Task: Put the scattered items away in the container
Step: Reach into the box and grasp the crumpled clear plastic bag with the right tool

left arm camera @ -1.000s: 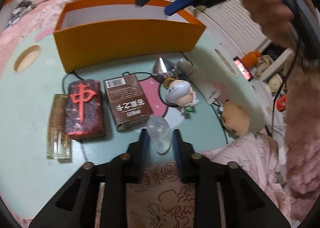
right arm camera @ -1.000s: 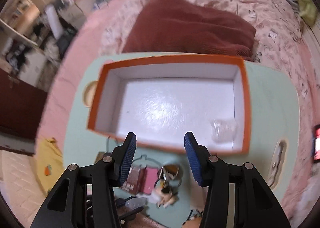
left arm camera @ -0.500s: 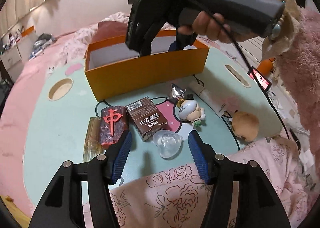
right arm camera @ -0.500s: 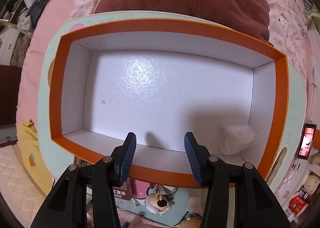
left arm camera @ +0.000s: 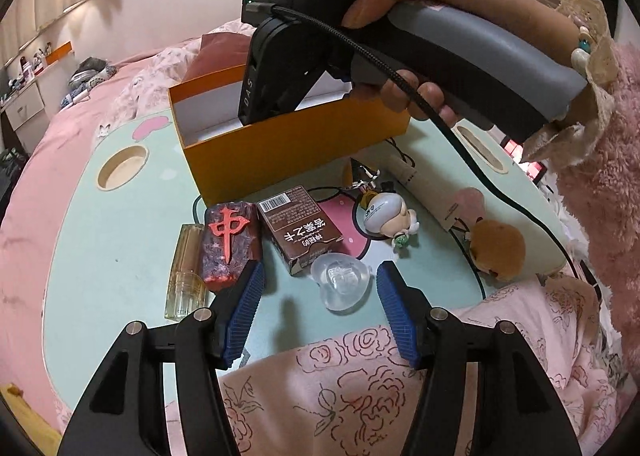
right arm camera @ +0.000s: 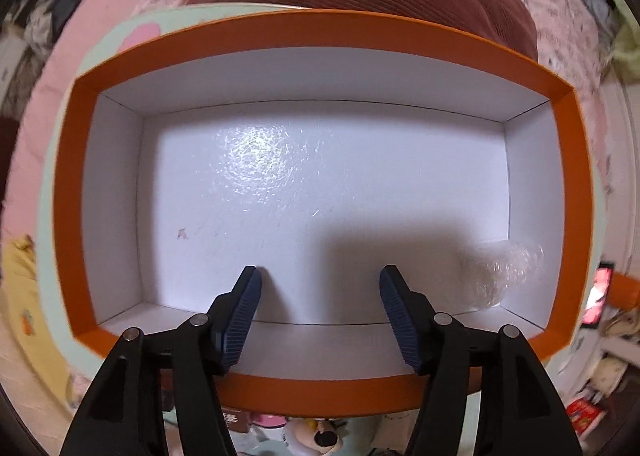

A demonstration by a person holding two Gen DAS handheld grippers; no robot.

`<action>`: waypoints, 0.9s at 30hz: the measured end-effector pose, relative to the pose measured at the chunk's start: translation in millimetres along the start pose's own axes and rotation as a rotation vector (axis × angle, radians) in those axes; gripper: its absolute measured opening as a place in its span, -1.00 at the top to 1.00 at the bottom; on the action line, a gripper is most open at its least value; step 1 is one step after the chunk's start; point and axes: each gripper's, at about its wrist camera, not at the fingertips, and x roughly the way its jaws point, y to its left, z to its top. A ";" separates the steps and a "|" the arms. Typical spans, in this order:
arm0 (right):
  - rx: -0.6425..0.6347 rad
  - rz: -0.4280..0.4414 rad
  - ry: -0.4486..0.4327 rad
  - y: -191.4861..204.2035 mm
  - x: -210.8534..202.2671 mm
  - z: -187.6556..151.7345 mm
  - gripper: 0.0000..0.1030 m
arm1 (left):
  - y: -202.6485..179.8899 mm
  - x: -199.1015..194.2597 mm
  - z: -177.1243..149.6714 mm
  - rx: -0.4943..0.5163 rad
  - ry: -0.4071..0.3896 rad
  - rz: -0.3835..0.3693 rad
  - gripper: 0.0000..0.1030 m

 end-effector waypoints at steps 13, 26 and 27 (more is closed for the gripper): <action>0.002 -0.100 -0.068 -6.6 -17.2 -7.2 -0.21 | 0.0 1.0 -2.1 -0.006 0.004 0.001 -0.15; 0.080 -0.129 0.052 -46.8 -43.9 2.7 -0.20 | -0.6 -2.5 -4.8 -0.015 -0.008 -0.009 -0.15; 0.087 -0.130 0.067 -48.1 -39.6 4.1 -0.19 | 0.2 -2.9 -4.9 -0.019 -0.009 -0.010 -0.15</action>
